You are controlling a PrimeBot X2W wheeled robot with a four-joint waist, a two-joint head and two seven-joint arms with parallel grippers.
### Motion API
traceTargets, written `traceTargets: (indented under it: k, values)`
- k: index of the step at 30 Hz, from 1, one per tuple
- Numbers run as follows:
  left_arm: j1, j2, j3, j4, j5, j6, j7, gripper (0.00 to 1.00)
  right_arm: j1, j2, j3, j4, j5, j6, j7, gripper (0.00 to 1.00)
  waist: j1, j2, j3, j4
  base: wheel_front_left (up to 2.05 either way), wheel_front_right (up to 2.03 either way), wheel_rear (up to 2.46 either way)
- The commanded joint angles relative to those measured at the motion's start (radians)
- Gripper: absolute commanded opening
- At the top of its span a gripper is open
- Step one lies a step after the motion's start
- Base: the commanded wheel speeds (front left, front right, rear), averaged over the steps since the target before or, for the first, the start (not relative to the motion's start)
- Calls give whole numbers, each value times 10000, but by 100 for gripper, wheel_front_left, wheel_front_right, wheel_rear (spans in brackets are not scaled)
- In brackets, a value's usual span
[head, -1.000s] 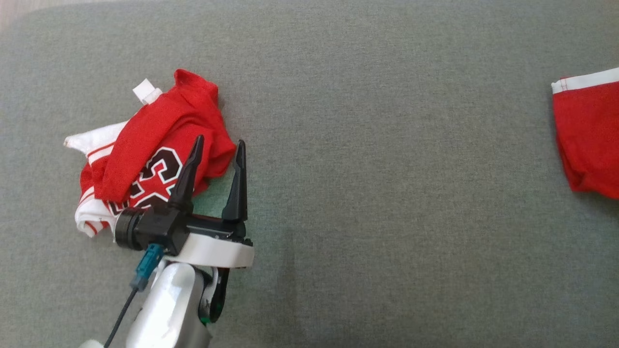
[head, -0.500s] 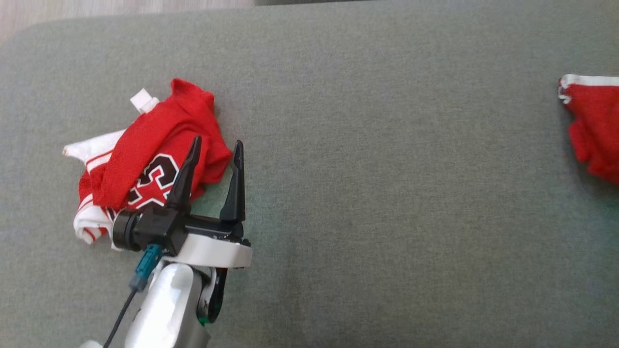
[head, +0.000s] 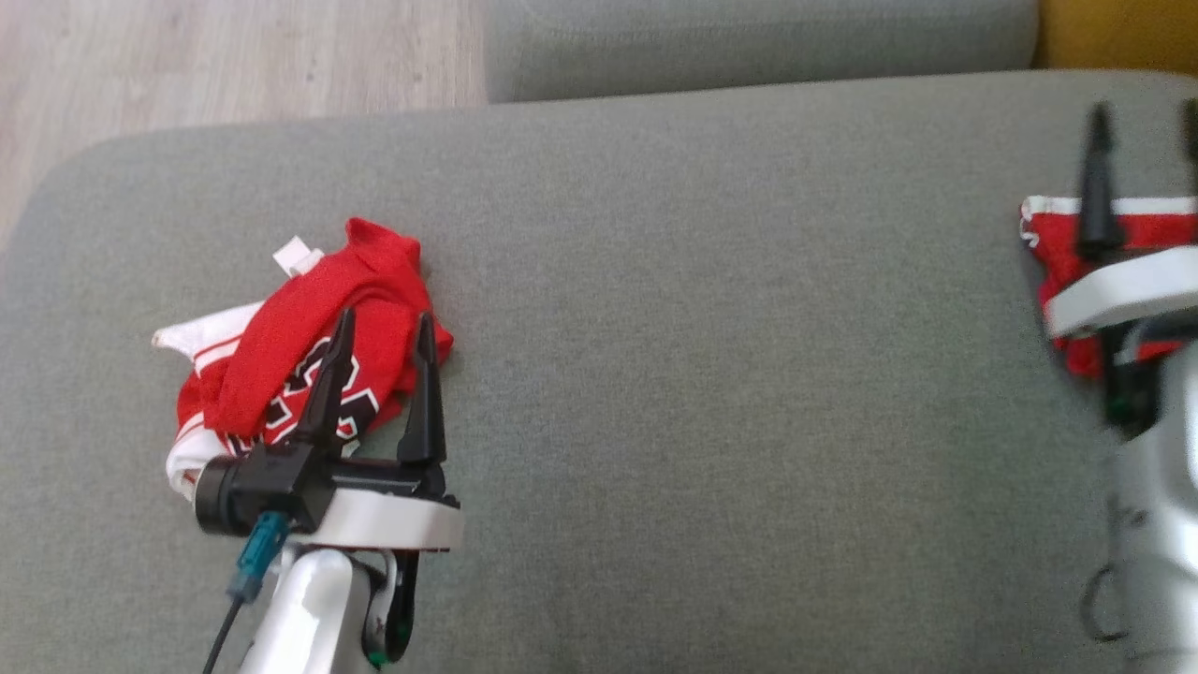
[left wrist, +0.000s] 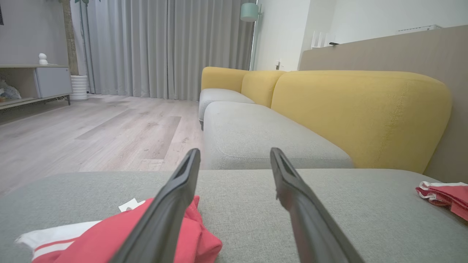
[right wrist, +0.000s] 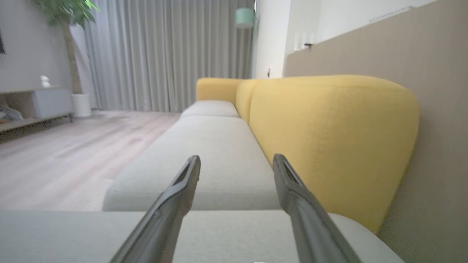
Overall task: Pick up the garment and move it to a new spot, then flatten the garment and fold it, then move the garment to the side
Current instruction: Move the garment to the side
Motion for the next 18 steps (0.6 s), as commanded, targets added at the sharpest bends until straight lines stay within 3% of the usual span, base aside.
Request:
traceTargets:
  k: [1,8,18]
  values:
    - [-153,56,385,-357,-51,93,-82,100,-67,139,280,-559,109,-7,-103,100,2,-1,-146,-13,0,0,0]
    - [185,56,470,-358,-108,82,-82,100,1460,1350,619,-1980,958,-7,-146,100,2,-1,-464,142,0,0,0]
    - [778,56,423,-353,-257,180,-82,100,3934,1567,1316,-2164,1886,-7,-726,100,2,-1,-605,226,0,0,0]
